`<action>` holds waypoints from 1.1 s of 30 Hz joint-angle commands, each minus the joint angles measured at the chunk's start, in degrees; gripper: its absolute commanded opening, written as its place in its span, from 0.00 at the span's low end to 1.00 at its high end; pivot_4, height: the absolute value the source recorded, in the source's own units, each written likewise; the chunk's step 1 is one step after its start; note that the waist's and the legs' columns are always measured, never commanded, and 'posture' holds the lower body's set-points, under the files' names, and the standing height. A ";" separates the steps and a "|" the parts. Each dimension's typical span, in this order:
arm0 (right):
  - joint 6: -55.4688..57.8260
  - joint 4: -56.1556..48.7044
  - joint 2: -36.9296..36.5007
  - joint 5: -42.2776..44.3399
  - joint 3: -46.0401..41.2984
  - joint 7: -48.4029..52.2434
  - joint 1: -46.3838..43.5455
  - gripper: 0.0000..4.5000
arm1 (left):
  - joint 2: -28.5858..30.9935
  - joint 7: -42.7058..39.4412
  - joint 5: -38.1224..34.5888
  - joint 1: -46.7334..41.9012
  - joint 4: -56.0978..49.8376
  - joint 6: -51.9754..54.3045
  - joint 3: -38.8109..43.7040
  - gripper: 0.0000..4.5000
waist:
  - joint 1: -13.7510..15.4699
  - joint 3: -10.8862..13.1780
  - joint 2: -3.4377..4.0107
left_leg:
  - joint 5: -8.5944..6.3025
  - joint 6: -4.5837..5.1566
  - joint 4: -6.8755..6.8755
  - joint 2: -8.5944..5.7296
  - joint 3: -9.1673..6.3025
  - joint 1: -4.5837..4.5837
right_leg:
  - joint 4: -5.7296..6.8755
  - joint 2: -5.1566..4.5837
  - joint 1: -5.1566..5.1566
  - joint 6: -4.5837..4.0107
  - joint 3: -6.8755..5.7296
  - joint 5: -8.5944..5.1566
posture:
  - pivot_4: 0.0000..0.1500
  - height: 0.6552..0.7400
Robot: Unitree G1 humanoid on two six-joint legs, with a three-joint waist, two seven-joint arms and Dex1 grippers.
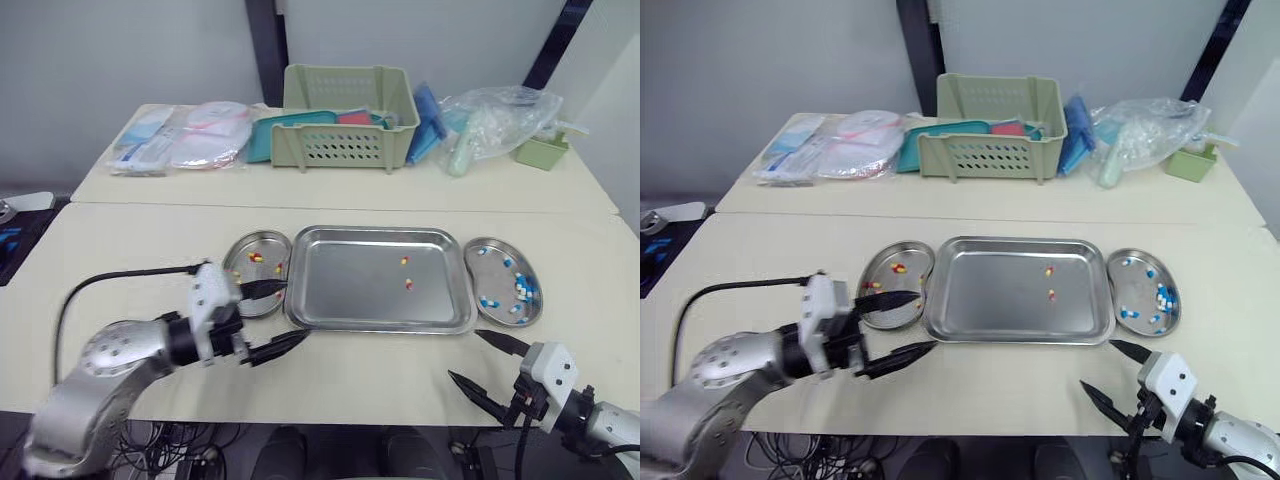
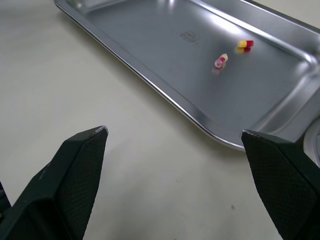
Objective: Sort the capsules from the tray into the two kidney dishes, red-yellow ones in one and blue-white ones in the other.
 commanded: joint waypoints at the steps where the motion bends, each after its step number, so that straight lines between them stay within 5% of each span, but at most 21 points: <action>1: -3.21 0.87 0.40 -0.45 0.52 -0.02 0.33 1.00 | -4.11 2.63 4.85 -8.78 4.11 0.44 -9.10 1.00 | -0.02 -0.01 0.01 | 0.00 0.00 0.02 0.00 0.00 0.00 | 0.02 0.00 0.00 0.00 0.00 0.00 | 1.00 1.00; 5: -5.87 2.98 0.87 -0.68 0.96 -0.12 1.13 1.00 | -8.31 1.51 8.37 -17.64 11.69 -0.36 -15.67 1.00 | -0.35 -0.01 0.04 | 0.00 0.00 0.02 0.00 0.02 -0.01 | 0.01 0.02 -0.03 0.00 0.04 0.00 | 1.00 1.00; 10: -7.89 4.39 1.71 -1.00 1.89 -0.89 1.56 1.00 | -12.90 -0.35 12.03 -23.88 19.68 -3.24 -21.17 0.74 | 0.00 -0.01 0.04 | 0.00 0.00 0.03 -0.01 0.02 -0.04 | 0.00 0.01 -0.02 0.00 0.02 0.00 | 1.00 1.00; 33: -6.92 0.44 2.97 -3.02 5.51 -6.77 3.59 1.00 | -31.86 -5.66 29.05 -43.40 63.57 -20.04 -28.64 0.74 | -0.07 -0.01 0.04 | 0.01 0.00 0.08 -0.05 0.00 -0.07 | 0.00 0.01 -0.03 0.02 0.00 0.00 | 1.00 1.00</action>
